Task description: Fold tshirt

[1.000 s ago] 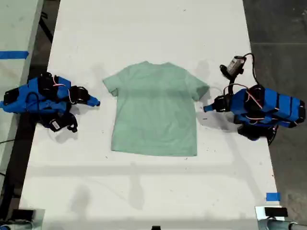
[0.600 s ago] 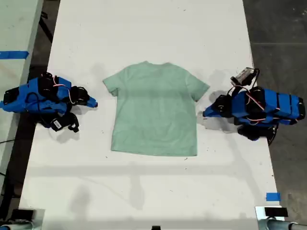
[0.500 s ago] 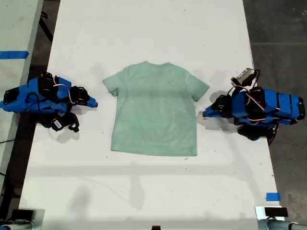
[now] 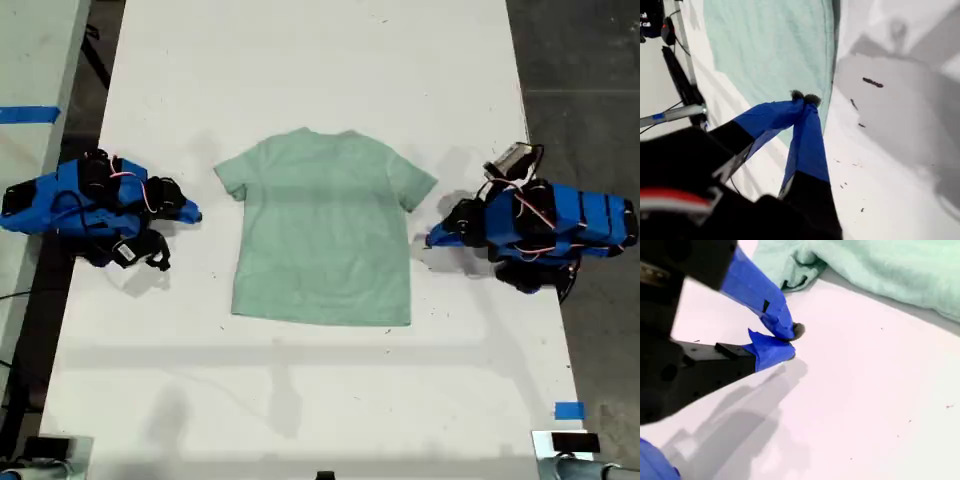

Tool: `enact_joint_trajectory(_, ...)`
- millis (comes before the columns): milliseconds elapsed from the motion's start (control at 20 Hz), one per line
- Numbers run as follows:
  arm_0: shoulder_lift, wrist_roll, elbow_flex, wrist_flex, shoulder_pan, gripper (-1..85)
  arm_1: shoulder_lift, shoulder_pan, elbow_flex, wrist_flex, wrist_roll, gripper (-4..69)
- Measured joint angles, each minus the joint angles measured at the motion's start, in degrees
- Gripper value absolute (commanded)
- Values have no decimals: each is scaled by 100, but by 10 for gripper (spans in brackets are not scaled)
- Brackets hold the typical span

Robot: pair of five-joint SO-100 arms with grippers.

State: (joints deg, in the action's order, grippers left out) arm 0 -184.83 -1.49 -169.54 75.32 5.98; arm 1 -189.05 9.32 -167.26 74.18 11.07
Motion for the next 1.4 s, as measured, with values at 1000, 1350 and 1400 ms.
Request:
enact_joint_trajectory(1000, 7585, 2883, 7286, 1652, 2232, 0, 5607, 3085, 5054, 1441, -3647, -21)
enact_joint_trajectory(1350, 8095, 3305, 7444, 1740, 2786, 0, 6645, 3753, 5827, 1450, -4491, 161)
enact_joint_trajectory(1400, 8121, 3305, 7444, 1740, 2786, 0, 6785, 3814, 5827, 1468, -4553, 238)
